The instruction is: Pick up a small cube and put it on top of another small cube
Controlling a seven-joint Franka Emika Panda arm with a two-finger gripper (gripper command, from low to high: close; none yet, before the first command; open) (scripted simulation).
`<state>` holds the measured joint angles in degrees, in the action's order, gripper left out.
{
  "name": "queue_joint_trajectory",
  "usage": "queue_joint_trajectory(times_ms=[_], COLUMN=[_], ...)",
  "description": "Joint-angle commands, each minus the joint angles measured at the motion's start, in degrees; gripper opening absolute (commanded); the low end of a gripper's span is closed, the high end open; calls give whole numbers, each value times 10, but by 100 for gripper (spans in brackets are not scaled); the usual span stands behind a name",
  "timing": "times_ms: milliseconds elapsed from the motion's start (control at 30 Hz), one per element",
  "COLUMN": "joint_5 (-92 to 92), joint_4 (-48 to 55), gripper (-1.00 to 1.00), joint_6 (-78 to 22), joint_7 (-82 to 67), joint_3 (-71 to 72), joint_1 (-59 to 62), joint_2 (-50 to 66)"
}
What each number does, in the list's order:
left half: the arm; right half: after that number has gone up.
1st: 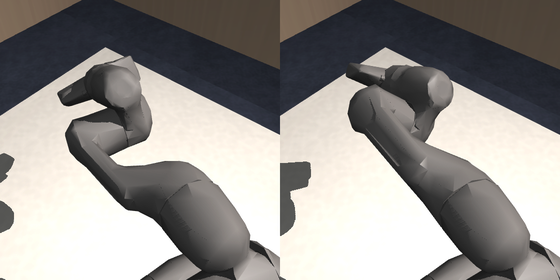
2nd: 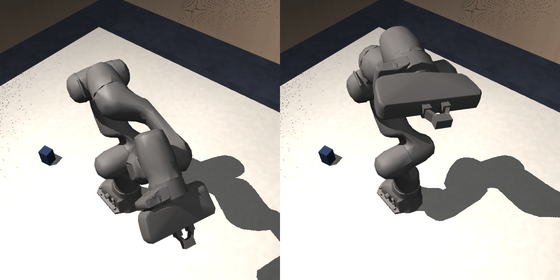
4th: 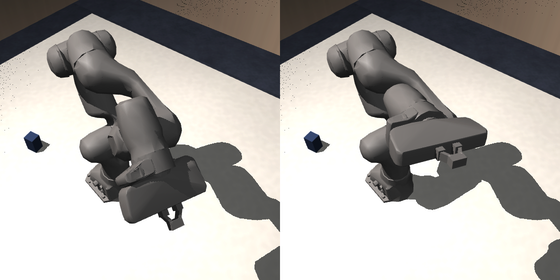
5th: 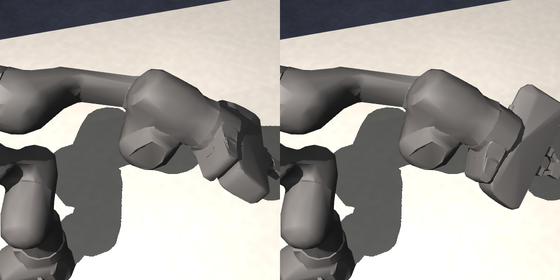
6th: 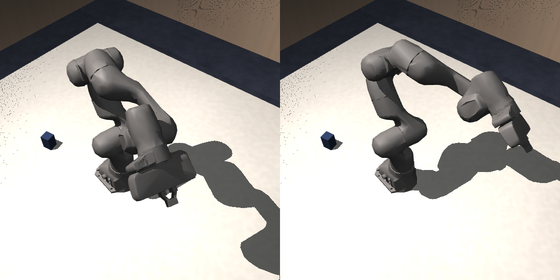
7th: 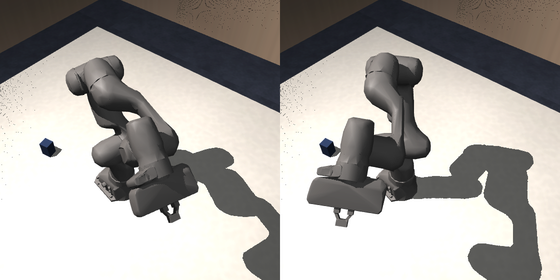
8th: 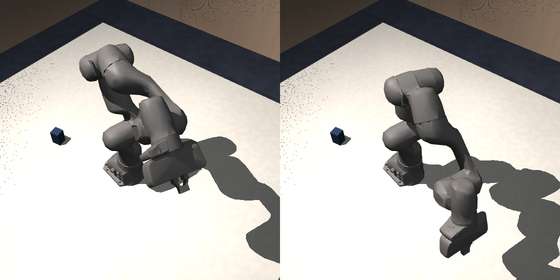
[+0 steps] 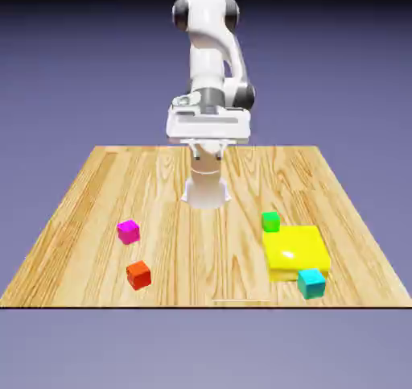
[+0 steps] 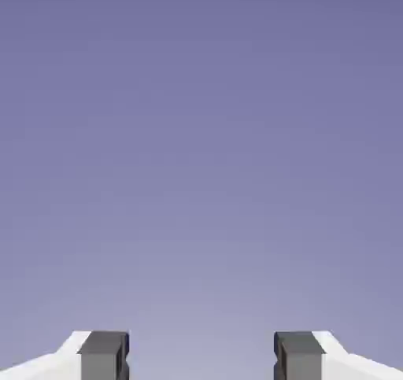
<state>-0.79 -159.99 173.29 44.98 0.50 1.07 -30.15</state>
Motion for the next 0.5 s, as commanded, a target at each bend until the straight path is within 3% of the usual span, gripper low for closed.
queue_joint_trajectory(times_ms=[0,467], joint_5=[-7,-98], joint_4=[8,126], gripper=[0,0], joint_6=[-6,-89], joint_7=[21,314], joint_3=[4,62], joint_1=[15,218], joint_2=[21,311])
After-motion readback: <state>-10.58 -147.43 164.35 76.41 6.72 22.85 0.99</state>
